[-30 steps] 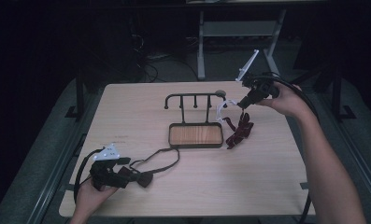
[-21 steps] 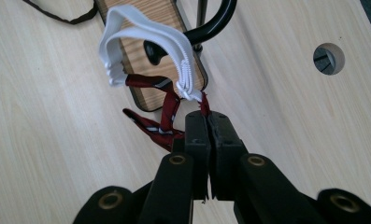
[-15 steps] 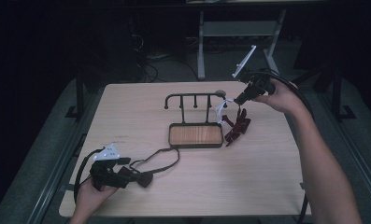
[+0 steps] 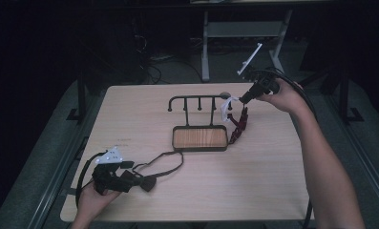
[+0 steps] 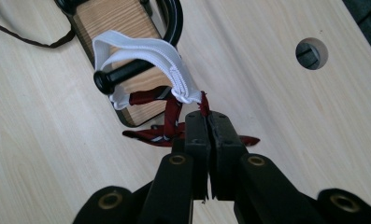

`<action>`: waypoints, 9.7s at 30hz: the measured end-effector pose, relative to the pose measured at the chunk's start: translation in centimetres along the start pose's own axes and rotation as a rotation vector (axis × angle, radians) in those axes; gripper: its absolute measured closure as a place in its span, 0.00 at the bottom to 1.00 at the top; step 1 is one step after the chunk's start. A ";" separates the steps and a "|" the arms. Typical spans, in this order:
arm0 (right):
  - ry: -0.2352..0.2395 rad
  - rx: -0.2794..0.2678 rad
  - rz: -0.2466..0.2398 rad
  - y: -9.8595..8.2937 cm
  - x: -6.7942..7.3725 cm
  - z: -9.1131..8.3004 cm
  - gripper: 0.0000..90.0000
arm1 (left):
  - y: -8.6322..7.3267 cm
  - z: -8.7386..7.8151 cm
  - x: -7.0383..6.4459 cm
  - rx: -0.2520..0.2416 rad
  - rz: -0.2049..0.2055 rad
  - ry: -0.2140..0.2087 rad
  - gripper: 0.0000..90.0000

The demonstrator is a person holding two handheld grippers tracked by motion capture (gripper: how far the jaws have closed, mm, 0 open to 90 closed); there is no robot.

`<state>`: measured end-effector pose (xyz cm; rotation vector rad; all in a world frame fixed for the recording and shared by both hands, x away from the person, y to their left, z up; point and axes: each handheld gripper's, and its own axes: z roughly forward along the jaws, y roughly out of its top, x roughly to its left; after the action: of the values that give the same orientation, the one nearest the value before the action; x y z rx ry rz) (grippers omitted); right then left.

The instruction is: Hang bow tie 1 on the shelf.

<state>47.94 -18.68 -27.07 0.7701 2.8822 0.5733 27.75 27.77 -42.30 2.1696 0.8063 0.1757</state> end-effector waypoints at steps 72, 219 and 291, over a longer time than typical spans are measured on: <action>0.116 -0.143 -0.120 -16.1 9.6 2.9 0.56 | 6.6 1.4 1.2 0.188 0.131 -0.045 0.40; 0.097 -0.200 -0.071 -18.5 10.4 4.3 0.43 | 13.6 2.9 2.6 0.574 0.225 -0.088 0.99; 0.113 -0.211 -0.079 -18.7 9.9 4.8 0.40 | 25.8 -0.8 3.0 0.554 0.300 -0.051 0.99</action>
<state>31.67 -27.06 -38.71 0.6082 2.8730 0.9209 42.48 17.69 -23.37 2.8033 0.5345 0.0479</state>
